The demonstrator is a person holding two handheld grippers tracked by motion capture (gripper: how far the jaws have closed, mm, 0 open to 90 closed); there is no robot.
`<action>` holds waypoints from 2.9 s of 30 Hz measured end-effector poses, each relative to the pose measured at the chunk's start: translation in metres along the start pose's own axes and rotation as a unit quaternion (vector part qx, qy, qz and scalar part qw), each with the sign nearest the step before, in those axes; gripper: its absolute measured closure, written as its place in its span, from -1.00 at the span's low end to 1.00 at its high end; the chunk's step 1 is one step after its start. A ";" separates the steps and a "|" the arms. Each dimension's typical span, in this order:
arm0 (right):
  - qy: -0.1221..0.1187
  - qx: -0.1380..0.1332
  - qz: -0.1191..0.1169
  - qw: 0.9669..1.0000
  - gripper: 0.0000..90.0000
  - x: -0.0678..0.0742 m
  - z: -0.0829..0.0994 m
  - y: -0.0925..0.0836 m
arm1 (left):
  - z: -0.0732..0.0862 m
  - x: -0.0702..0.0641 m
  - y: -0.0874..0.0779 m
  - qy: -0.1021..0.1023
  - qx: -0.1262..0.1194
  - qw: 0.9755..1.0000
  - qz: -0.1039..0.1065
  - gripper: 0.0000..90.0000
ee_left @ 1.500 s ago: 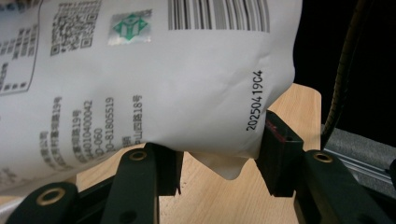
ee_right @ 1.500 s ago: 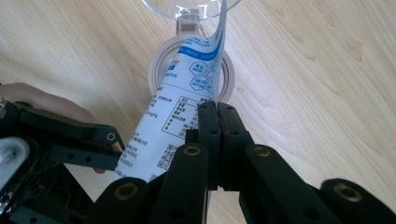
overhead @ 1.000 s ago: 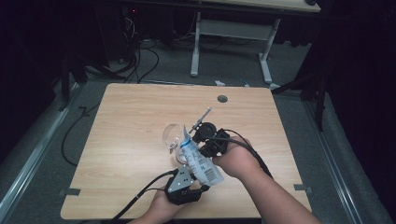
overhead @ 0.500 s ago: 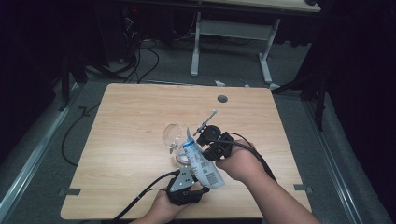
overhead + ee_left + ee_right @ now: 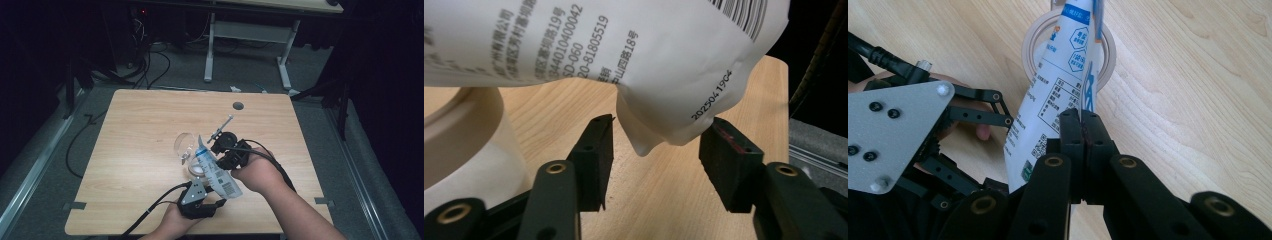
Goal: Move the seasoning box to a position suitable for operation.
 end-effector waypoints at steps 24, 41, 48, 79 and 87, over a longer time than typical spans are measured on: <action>-0.013 0.006 0.005 1.000 1.00 0.000 -0.002 0.001 | 0.030 0.085 -0.081 -0.028 -0.016 0.995 -0.090 -0.01; -0.010 0.001 0.010 1.000 1.00 -0.006 0.004 -0.005 | 0.039 0.130 -0.099 -0.074 -0.026 0.986 -0.149 -0.01; -0.006 0.003 0.019 1.000 1.00 -0.010 0.009 -0.008 | 0.040 0.130 -0.098 -0.074 -0.023 0.986 -0.148 -0.01; 0.078 0.026 0.051 0.995 1.00 -0.080 0.062 0.013 | 0.044 0.131 -0.094 -0.070 -0.014 0.986 -0.148 -0.02; 0.101 0.020 0.054 0.993 1.00 -0.098 0.073 0.021 | 0.045 0.131 -0.094 -0.070 -0.014 0.986 -0.150 -0.02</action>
Point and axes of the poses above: each handheld gripper's, and its own axes: y roughly forward along the jaws, z roughly out of its underside, x roughly to its left, the point moved 5 cm from there along y, roughly forward along the jaws, and after that the axes turned 11 degrees about -z, right-handed, at the moved point
